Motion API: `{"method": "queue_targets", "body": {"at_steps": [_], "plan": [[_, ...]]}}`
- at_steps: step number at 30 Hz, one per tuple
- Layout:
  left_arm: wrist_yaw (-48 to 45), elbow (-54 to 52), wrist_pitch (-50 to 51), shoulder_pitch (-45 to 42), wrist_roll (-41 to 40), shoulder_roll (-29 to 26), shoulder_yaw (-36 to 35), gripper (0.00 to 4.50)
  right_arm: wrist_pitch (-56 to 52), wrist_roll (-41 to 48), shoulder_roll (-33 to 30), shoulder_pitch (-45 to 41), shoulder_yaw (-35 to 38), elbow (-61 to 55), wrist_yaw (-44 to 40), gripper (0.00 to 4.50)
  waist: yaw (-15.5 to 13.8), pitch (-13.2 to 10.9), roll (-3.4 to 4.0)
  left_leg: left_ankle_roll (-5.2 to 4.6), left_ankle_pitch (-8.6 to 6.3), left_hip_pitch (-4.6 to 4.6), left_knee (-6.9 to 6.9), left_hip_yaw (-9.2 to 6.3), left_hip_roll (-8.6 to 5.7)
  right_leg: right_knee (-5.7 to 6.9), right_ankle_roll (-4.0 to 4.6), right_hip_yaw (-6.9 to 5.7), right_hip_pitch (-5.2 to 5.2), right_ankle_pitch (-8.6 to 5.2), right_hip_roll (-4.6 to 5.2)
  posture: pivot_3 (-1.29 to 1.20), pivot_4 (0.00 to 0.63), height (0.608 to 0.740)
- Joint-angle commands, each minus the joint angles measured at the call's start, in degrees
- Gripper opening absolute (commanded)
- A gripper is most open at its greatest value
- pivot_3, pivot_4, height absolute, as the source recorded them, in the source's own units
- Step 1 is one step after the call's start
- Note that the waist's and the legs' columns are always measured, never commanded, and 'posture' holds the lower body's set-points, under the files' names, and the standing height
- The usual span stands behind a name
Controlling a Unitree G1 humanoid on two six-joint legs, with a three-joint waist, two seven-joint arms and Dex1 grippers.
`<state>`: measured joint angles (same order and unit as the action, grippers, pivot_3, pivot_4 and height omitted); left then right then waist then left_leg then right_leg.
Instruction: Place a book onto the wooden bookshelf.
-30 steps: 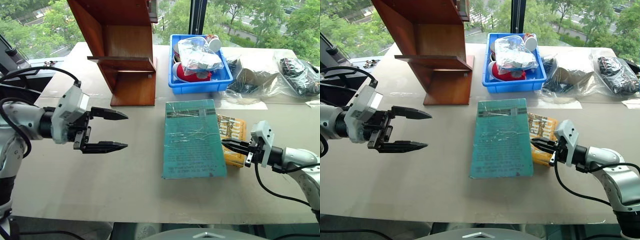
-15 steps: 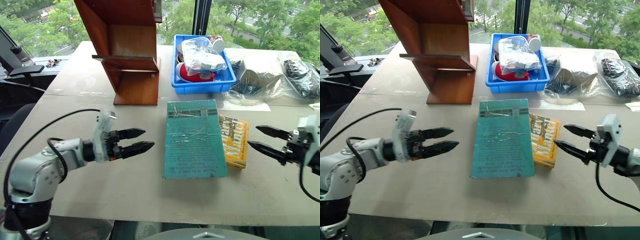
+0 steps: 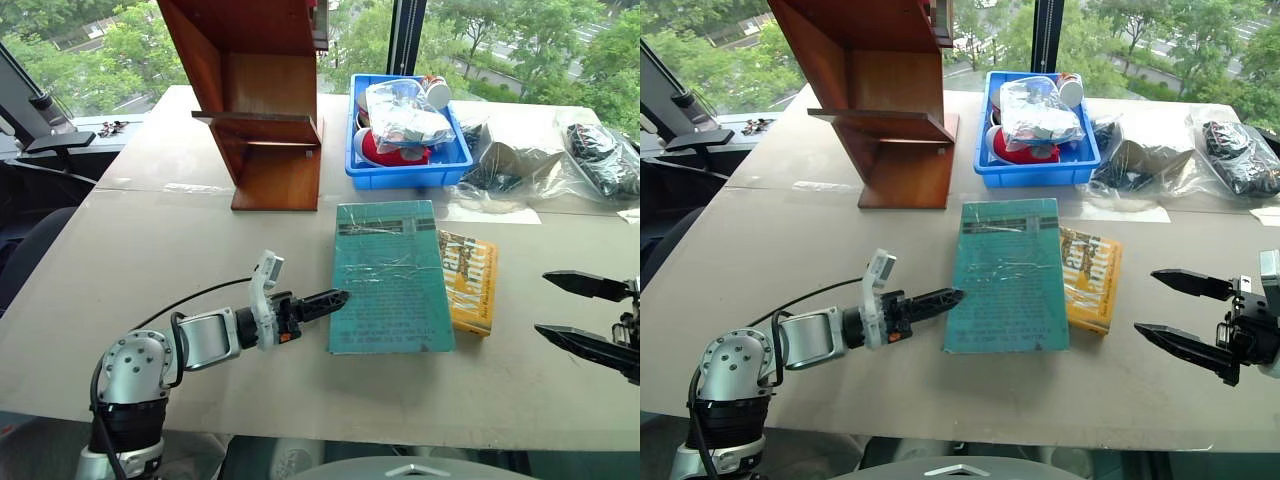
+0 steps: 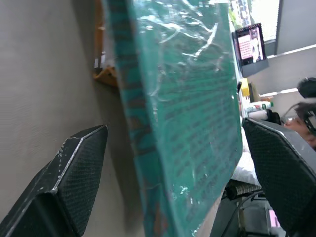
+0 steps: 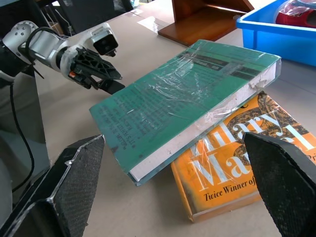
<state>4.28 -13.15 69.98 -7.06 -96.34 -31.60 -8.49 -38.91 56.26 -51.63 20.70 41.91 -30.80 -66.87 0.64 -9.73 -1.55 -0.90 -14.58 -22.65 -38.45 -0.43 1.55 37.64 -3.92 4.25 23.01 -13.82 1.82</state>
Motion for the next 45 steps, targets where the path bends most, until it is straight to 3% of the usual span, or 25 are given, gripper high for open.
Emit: {"method": "queue_targets", "body": {"at_steps": [1,7,12,22,23,27,29,34,39,45], "plan": [[5.62,1.64,-1.12,-1.11,-6.21,-1.48,2.86,4.5,-0.46,1.27,-0.57,0.64,3.22,-2.07,0.73,4.44,-0.06,0.0,0.0,0.0,0.0,-0.01,0.0,0.0,-0.02,-0.02,0.01,0.0,0.0,-0.01,0.02,0.0,0.15,0.74],[7.04,5.63,-2.4,-3.94,-15.2,-1.14,8.36,4.5,-0.5,1.56,0.08,1.65,3.71,-3.52,1.74,4.44,-0.31,0.04,0.03,0.0,0.0,-0.02,0.0,0.02,-0.15,-0.05,0.03,0.0,-0.01,-0.03,0.15,0.0,0.15,0.74],[2.66,9.7,0.58,-7.11,-16.66,-0.92,12.04,4.5,-0.44,1.76,0.37,2.36,4.13,-5.19,2.84,4.44,-0.25,0.03,0.02,0.01,0.0,-0.07,0.0,0.01,-0.17,-0.1,0.04,0.0,-0.01,-0.04,0.14,0.0,0.15,0.74],[-7.46,12.12,3.07,-12.56,-16.66,-1.45,10.63,0.32,-0.65,4.89,1.76,3.02,5.84,-6.51,6.32,4.5,-0.21,0.02,0.01,0.01,0.01,-0.11,0.01,-0.03,-0.18,-0.15,0.04,-0.04,-0.01,-0.04,0.14,0.0,0.15,0.74],[-8.8,10.84,2.41,-13.44,-16.34,-1.82,9.75,0.05,-0.84,6.03,2.01,2.43,6.24,-6.06,7.27,4.5,-0.18,0.02,0.0,0.01,0.01,-0.12,0.01,-0.03,-0.18,-0.15,0.04,-0.04,-0.01,-0.05,0.14,0.0,0.15,0.74],[-18.51,4.08,-0.57,-18.02,-13.13,-1.34,4.39,0.05,-1.48,10.38,2.84,0.65,7.72,-3.95,10.4,4.5,-0.1,0.0,0.0,0.01,0.01,-0.18,0.03,-0.03,-0.18,-0.25,0.05,-0.04,0.0,-0.04,0.14,0.0,0.15,0.74],[-27.2,-2.92,-1.93,-21.52,-3.5,-2.87,4.4,0.05,-1.42,11.24,2.73,-0.37,7.81,-2.63,11.23,4.5,-0.13,-0.03,-0.05,0.01,0.01,-0.22,0.03,-0.02,-0.19,-0.28,0.05,-0.04,0.01,-0.04,0.15,0.0,0.15,0.74],[-41.26,-11.92,-21.84,-29.79,36.73,-8.17,17.7,0.05,-1.84,14.07,1.76,-4.91,7.32,0.25,13.85,4.5,-0.23,0.07,0.14,0.01,0.01,-0.23,0.13,-0.02,-0.25,-0.75,0.04,-0.04,-0.17,-0.02,0.16,0.0,0.15,0.74],[-37.19,-9.34,-43.02,-35.87,65.33,-4.03,23.62,0.05,-1.5,14.98,1.36,-9.38,6.75,2.47,15.82,4.5,-0.38,-0.07,0.08,0.0,0.01,-0.25,0.13,-0.07,-0.25,-0.84,0.02,-0.04,-0.23,-0.01,0.15,0.0,0.15,0.74],[-30.64,-5.88,-62.19,-37.91,96.98,-7.71,26.73,0.05,-1.93,15.43,0.27,-13.62,5.89,5.54,15.64,4.5,-0.28,-0.1,0.07,-0.01,0.0,-0.29,0.24,-0.09,-0.25,-0.94,-0.26,-0.05,-0.22,0.09,0.16,0.0,0.15,0.74]]}}
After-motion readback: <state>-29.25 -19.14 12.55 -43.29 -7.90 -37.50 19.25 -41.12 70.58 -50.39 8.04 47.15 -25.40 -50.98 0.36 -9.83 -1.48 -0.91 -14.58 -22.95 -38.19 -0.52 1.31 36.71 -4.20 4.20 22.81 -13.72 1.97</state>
